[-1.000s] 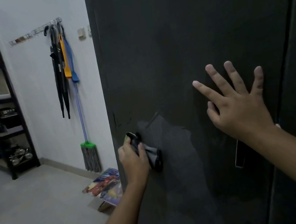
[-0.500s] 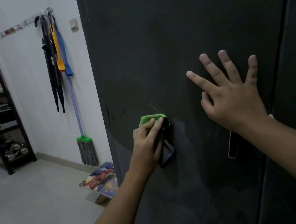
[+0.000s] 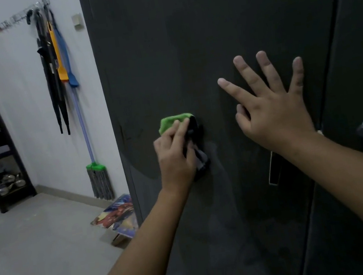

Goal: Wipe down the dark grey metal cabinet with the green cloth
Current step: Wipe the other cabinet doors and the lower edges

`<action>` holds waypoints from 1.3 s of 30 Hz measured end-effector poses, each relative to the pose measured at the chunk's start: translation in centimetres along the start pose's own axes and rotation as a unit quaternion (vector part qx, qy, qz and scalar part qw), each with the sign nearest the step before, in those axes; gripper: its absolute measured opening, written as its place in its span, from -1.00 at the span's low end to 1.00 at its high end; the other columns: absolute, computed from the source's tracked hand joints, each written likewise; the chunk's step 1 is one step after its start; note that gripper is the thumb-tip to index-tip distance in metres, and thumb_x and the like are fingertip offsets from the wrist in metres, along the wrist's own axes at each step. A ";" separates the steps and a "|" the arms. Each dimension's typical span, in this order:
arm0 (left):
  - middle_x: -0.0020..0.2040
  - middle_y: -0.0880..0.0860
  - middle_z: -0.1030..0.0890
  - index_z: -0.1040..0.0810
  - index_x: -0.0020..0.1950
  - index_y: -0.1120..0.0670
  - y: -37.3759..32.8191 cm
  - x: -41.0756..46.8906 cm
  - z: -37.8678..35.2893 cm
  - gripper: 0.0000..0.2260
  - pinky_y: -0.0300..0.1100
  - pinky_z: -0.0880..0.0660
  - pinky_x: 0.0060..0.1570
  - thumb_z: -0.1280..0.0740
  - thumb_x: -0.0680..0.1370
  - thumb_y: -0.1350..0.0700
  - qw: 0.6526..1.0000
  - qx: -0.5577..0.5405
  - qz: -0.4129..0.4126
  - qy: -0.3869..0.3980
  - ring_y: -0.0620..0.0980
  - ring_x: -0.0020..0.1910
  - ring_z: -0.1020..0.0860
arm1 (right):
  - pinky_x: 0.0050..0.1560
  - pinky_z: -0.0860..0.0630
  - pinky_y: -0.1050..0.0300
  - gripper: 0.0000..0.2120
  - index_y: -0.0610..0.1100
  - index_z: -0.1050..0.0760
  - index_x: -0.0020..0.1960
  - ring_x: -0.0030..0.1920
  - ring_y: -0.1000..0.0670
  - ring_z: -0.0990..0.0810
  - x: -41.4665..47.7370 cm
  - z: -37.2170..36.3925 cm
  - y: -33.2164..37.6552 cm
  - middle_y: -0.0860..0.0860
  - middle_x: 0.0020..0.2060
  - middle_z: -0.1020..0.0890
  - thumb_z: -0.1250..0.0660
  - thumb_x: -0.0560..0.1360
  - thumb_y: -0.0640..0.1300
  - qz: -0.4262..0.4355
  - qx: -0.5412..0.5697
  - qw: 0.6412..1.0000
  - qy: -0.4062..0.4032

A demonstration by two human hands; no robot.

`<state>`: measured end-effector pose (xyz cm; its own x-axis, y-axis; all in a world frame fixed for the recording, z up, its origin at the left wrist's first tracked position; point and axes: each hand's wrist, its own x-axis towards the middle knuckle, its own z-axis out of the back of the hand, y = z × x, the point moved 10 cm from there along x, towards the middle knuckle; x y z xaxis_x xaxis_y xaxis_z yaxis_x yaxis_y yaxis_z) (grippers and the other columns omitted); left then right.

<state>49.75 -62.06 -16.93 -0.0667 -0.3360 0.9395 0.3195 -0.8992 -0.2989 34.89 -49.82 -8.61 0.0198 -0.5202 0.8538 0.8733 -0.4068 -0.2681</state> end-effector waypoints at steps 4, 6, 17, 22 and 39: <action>0.34 0.11 -0.51 -0.52 0.40 0.05 -2.4 -4.6 -2.5 -0.54 -0.04 -0.41 0.23 -0.26 0.49 0.17 0.987 0.006 -0.111 0.114 0.08 0.13 -0.39 | 0.46 0.23 -0.49 -0.42 0.22 -0.09 0.60 0.63 -0.15 0.14 -0.1 0.0 0.0 0.04 0.65 0.03 -0.12 0.61 0.05 -0.001 -0.007 1.000 0.004; 0.33 0.09 -0.53 -0.54 0.39 0.05 -2.9 -6.9 -3.2 -0.56 0.05 -0.48 0.14 -0.29 0.50 0.12 0.975 0.017 -0.155 0.156 0.06 0.12 -0.40 | 0.46 0.22 -0.50 -0.41 0.22 -0.09 0.60 0.63 -0.15 0.13 0.0 0.2 -0.1 0.03 0.64 0.03 -0.17 0.61 0.03 -0.002 -0.002 1.000 0.001; 0.20 0.15 -0.55 -0.56 0.34 0.10 -1.2 -2.8 -0.7 -0.59 -0.44 -0.16 0.25 -0.35 0.49 0.28 0.999 -0.024 -0.004 0.041 0.07 0.10 -0.42 | 0.45 0.22 -0.49 -0.41 0.22 -0.12 0.60 0.63 -0.16 0.12 0.0 0.3 0.0 0.03 0.64 0.01 -0.17 0.60 0.03 -0.001 0.003 1.000 0.000; 0.28 0.11 -0.51 -0.52 0.39 0.05 -3.7 -6.1 -3.3 -0.61 -0.16 -0.35 0.23 -0.29 0.55 0.15 0.994 -0.005 -0.066 0.088 0.07 0.11 -0.38 | 0.46 0.21 -0.50 -0.41 0.22 -0.12 0.59 0.63 -0.15 0.12 0.1 0.4 0.0 0.04 0.64 0.01 -0.17 0.59 0.02 -0.002 0.004 1.000 0.000; 0.03 0.14 -0.41 -0.51 0.24 0.18 12.9 -6.1 3.3 -0.76 -0.13 -0.39 0.05 -0.30 0.57 0.26 0.959 0.048 0.281 0.000 0.23 0.05 -0.50 | 0.42 0.22 -0.54 -0.39 0.18 -0.08 0.61 0.62 -0.19 0.16 0.1 0.3 0.3 -0.01 0.65 0.06 -0.14 0.59 0.05 0.012 -0.021 1.000 0.013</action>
<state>57.43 -70.66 -25.90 0.1413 -0.7592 0.6354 0.3903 -0.5471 -0.7405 35.33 -49.79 -8.49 0.0277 -0.5495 0.8350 0.8510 -0.4253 -0.3081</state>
